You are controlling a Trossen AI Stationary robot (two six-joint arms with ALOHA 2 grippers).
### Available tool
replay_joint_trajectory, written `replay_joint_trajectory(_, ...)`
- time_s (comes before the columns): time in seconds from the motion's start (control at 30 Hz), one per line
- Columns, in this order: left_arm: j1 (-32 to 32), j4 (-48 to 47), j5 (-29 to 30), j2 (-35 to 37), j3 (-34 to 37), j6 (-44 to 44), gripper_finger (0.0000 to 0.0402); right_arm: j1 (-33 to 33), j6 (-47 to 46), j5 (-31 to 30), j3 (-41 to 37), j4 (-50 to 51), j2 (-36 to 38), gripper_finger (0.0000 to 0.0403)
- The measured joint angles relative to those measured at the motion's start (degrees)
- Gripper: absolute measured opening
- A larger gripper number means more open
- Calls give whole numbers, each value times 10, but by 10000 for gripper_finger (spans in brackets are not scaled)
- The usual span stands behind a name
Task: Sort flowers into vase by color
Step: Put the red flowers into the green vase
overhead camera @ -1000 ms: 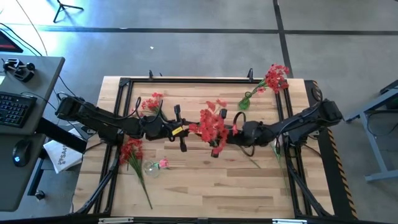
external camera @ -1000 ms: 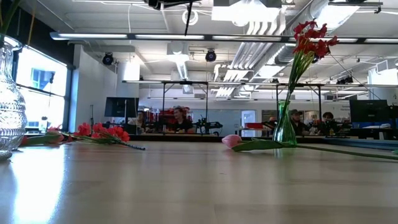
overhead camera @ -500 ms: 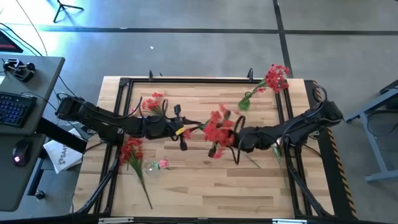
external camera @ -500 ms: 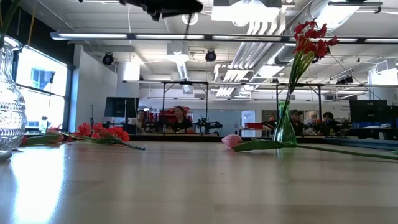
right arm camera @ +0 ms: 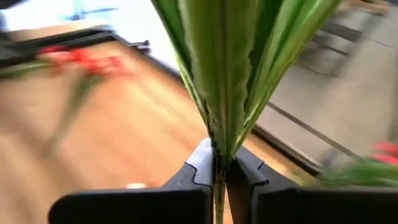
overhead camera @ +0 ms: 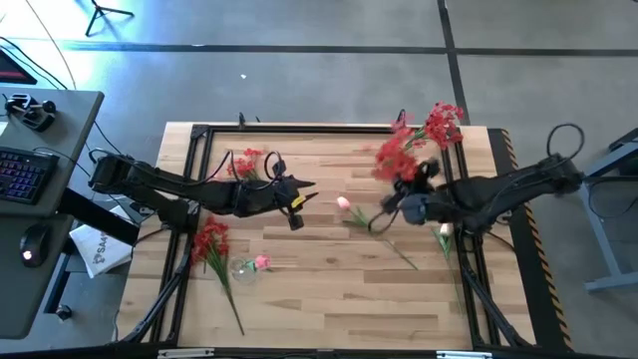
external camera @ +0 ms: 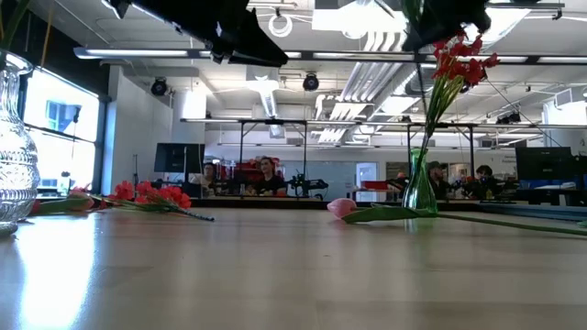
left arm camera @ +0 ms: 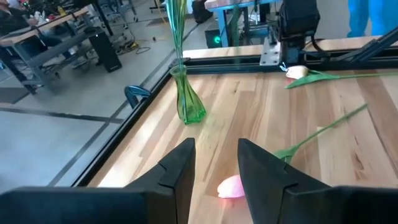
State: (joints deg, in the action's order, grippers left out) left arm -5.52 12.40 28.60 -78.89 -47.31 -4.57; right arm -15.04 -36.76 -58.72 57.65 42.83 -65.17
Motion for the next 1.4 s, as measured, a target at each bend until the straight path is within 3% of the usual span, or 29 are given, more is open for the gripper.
replay_joint_trajectory(0.13, 0, 7, 0, 0, 0, 0, 110, 66, -2, -15, -44, -16, 42, 4)
replay_joint_trajectory(0.43, 0, 7, -1, 0, 0, -1, 110, 207, 148, 41, -99, -206, 63, 4)
replay_joint_trajectory(0.63, 0, -10, -2, 0, 0, 0, 110, 268, 152, 53, -112, -213, 63, 4)
replay_joint_trajectory(0.93, 0, -11, -2, -1, 0, 1, 110, 306, 174, 112, -192, -379, 62, 5)
replay_joint_trajectory(1.2, 0, -10, -2, -1, 0, 2, 110, 309, 162, 121, -198, -376, 62, 9)
replay_joint_trajectory(1.4, 0, -10, -11, -1, 0, 15, 110, 309, 161, 121, -198, -371, 62, 75)
